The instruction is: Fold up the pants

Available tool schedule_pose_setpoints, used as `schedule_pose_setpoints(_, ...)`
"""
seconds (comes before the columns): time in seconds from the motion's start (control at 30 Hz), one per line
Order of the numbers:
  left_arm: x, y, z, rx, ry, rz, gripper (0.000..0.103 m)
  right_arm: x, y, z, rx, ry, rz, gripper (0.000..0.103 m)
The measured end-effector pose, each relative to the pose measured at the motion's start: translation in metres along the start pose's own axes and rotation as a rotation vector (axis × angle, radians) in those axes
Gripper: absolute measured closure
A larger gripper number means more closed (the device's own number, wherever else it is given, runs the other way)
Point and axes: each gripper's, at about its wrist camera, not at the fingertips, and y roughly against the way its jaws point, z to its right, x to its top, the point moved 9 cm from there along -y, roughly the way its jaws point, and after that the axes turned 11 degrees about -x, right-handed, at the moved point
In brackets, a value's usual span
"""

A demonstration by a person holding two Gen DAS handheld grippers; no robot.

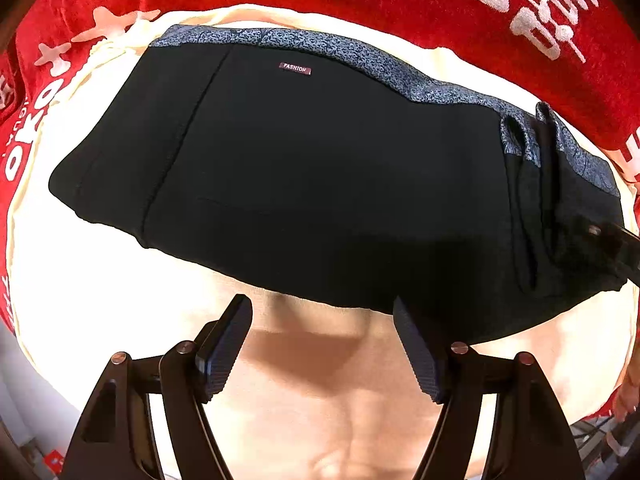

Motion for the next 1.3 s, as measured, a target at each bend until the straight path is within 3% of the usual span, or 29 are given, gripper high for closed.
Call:
schedule_pose_setpoints(0.07,-0.001,0.000,-0.003,0.008,-0.004,0.001,0.029,-0.001,-0.010,-0.007,-0.055,0.048,-0.014,0.052)
schedule_pose_setpoints(0.1,-0.002,0.001,-0.005,0.009,0.000,0.001,0.029,-0.001,-0.012,-0.009,-0.084,0.075,-0.013,0.068)
schedule_pose_setpoints(0.13,-0.003,0.002,0.000,0.007,0.004,0.002,0.029,-0.002,-0.013,-0.011,-0.116,0.124,-0.009,0.071)
schedule_pose_setpoints(0.23,-0.006,0.005,0.005,0.003,0.016,0.007,0.029,-0.004,-0.007,-0.015,-0.105,0.155,-0.008,0.081)
schedule_pose_setpoints(0.27,-0.003,0.001,0.008,0.004,0.019,0.008,0.029,-0.006,-0.002,-0.015,-0.073,0.145,-0.003,0.089)
schedule_pose_setpoints(0.33,-0.003,0.000,0.006,0.005,0.025,0.010,0.029,-0.012,-0.001,-0.017,-0.043,0.134,-0.017,0.090)
schedule_pose_setpoints(0.5,-0.003,0.002,-0.007,0.015,0.043,0.001,0.029,-0.016,-0.004,-0.023,-0.102,0.200,0.005,0.089)
schedule_pose_setpoints(0.83,-0.002,0.001,-0.016,0.022,0.066,-0.009,0.029,-0.032,0.009,-0.026,-0.092,0.200,0.000,0.078)
schedule_pose_setpoints(0.93,-0.004,-0.001,-0.016,0.017,0.070,-0.015,0.029,-0.037,0.014,-0.022,-0.086,0.177,-0.010,0.065)
schedule_pose_setpoints(1.0,-0.005,-0.002,-0.018,0.019,0.073,-0.019,0.029,-0.039,0.018,-0.021,-0.074,0.169,-0.013,0.048)
schedule_pose_setpoints(1.07,-0.005,-0.003,-0.021,0.024,0.075,-0.022,0.029,-0.044,0.023,-0.025,-0.077,0.170,-0.009,0.046)
schedule_pose_setpoints(1.1,-0.006,-0.005,-0.022,0.026,0.077,-0.021,0.018,-0.046,0.025,-0.026,-0.081,0.173,-0.008,0.044)
schedule_pose_setpoints(1.13,-0.007,-0.005,-0.023,0.025,0.083,-0.019,0.000,-0.048,0.027,-0.026,-0.085,0.177,-0.009,0.041)
schedule_pose_setpoints(1.2,-0.006,-0.001,-0.026,0.021,0.091,0.004,0.000,-0.052,0.031,-0.027,-0.093,0.174,-0.013,0.033)
schedule_pose_setpoints(1.3,-0.007,-0.002,-0.029,0.013,0.087,-0.002,0.000,-0.052,0.030,-0.029,-0.098,0.168,-0.013,0.032)
